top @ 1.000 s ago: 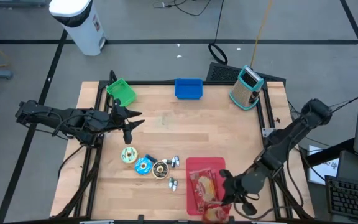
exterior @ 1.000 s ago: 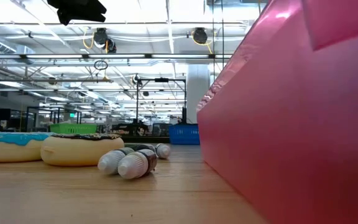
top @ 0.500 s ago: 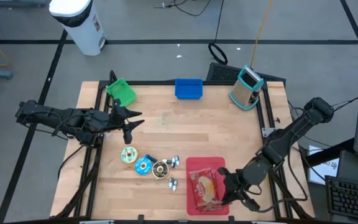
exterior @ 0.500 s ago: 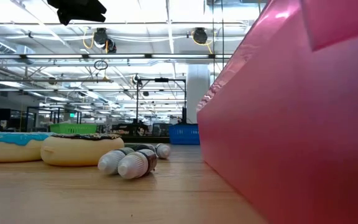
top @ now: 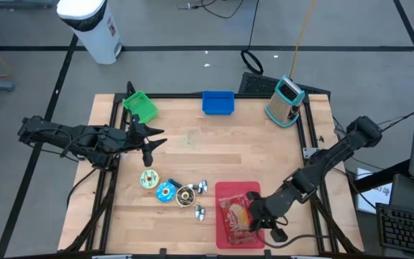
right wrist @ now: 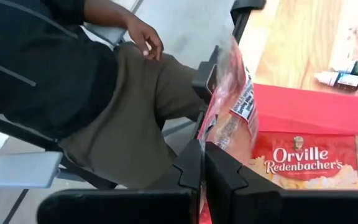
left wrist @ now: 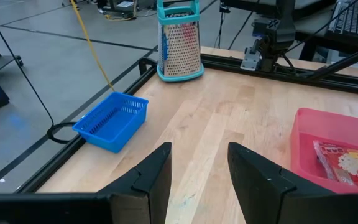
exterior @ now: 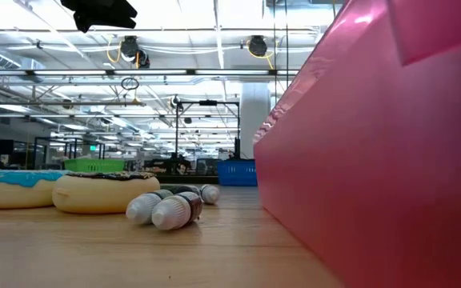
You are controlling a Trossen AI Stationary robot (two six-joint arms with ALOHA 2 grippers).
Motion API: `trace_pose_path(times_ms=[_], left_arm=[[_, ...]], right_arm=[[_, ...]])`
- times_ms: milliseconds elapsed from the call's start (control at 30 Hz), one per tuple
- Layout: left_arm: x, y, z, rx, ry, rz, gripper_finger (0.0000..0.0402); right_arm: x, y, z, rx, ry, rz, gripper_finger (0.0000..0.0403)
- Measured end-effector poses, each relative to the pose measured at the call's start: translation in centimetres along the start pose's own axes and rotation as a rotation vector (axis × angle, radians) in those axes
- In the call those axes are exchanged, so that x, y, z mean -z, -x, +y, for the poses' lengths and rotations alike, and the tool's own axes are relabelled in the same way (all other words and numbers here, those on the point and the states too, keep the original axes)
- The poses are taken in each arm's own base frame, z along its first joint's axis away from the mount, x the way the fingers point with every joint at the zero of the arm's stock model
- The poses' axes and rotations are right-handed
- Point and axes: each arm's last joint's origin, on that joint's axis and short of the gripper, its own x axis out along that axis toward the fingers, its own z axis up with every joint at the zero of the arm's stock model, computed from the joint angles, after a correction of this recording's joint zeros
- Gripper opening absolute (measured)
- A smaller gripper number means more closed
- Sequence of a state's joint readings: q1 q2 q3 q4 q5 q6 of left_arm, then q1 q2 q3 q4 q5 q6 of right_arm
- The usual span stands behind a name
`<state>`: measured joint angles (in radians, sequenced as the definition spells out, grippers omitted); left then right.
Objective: Pick & Place Food Item
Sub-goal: Stack the red popcorn bag on top of the red popcorn bag in the red bin
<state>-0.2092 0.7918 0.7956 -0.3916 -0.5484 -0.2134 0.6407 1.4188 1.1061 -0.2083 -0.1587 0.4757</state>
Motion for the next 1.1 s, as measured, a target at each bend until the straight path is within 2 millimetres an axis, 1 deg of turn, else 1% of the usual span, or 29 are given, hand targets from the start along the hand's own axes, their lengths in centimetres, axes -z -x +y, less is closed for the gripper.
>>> trace_pose_path(times_ms=[200,300,533,967,1100], left_arm=[[0.0,0.0,0.0,0.0,0.0,0.0,0.0159],[0.0,0.0,0.0,0.0,0.0,0.0,0.0159],[0.0,0.0,0.0,0.0,0.0,0.0,0.0159],[0.0,0.0,0.0,0.0,0.0,0.0,0.0159],[0.0,0.0,0.0,-0.001,0.0,0.0,0.0159]], right_arm=[[0.1,-0.5,-0.4,0.012,-0.004,0.012,0.0],[0.0,-0.5,-0.7,0.027,0.023,0.015,0.0],[-0.1,-0.3,-2.0,0.139,0.103,0.016,0.0],[0.0,0.4,-4.7,0.265,0.07,0.096,0.0],[-0.2,0.6,-5.4,0.286,0.066,0.095,0.0]])
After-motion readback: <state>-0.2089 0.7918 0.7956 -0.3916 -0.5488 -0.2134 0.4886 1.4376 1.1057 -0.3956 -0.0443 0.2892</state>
